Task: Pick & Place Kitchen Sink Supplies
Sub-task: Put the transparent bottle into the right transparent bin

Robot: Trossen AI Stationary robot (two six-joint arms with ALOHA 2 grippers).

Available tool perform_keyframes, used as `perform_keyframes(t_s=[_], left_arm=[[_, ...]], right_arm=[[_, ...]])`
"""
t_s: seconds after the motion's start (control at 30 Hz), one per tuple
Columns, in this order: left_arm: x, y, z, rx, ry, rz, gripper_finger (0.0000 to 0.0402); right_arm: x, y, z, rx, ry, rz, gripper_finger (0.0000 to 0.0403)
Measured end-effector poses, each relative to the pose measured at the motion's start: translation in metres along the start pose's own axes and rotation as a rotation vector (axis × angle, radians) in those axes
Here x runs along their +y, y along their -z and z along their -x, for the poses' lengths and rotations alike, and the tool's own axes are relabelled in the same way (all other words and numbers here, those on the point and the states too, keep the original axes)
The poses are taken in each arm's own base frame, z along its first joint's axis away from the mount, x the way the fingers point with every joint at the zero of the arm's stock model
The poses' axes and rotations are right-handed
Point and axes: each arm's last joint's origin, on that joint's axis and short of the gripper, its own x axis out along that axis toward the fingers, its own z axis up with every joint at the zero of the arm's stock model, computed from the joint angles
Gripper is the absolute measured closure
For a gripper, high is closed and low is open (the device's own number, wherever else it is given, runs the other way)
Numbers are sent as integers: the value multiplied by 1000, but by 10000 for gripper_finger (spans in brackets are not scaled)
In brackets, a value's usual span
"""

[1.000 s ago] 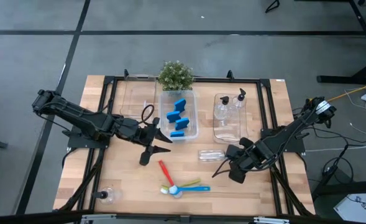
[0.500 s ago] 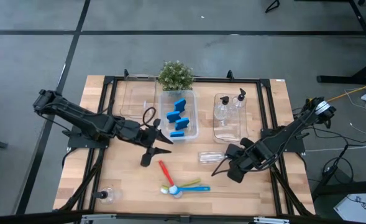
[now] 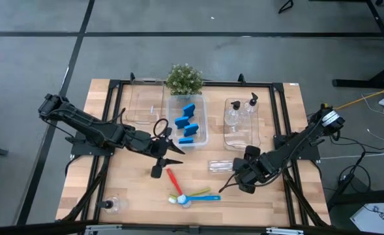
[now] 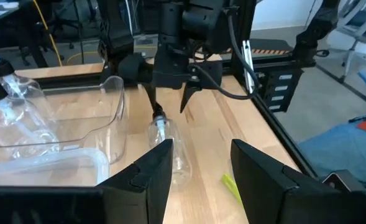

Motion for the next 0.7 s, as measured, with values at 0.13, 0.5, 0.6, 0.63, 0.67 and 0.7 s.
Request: perform_keyframes(t_s=[0.13,0.5,0.6,0.63,0.67,0.7], left_arm=[[0,1,0,5,-8,-1,245],[0,1,0,6,-8,-2,245],[0,1,0,7,-8,-1,245],[0,1,0,7,-8,-1,245],[0,1,0,8,-8,-1,245],[0,1,0,9,-7,-1,245]], right_arm=[[1,-1,-5,-30,59,58,121],[0,-3,-6,-56,112,216,121],[0,-3,-6,-56,114,237,121],[0,-3,-6,-58,117,243,121],[-1,-3,-6,-61,123,246,121],[-1,-3,-6,-64,127,248,121]])
